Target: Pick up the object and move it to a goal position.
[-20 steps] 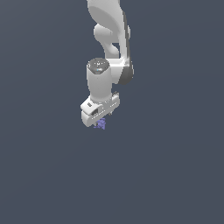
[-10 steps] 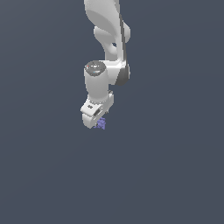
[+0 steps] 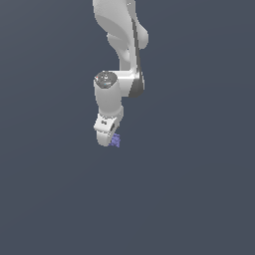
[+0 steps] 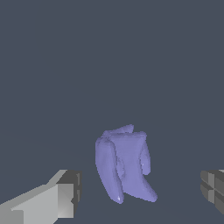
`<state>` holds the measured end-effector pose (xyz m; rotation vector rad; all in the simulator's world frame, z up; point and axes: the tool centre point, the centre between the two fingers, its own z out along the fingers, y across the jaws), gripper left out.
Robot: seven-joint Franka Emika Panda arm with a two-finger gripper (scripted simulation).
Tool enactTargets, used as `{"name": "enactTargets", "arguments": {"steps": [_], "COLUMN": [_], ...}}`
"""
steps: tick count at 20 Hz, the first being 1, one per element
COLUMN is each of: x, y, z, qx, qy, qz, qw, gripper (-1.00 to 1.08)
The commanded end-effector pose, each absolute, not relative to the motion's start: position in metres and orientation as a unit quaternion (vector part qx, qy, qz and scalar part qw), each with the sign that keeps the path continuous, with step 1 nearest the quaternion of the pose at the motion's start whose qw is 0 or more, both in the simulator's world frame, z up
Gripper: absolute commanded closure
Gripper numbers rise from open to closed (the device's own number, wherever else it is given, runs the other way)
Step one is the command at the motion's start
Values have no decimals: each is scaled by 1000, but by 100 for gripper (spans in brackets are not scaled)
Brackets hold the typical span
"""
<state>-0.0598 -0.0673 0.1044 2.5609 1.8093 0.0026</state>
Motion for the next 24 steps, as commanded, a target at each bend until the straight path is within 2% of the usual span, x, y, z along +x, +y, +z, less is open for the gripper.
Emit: {"name": "enactTargets", "arguments": {"steps": [1,18,24], "x": [-63,-71,-71], "y": [-69,-73,-73], "z": [102,94,74], "qx": [801,764,764], "qy": [598,645,646], "qz": [1,0,0], "qw": [2,0,0], "gripper": [-92,-92,-92]}}
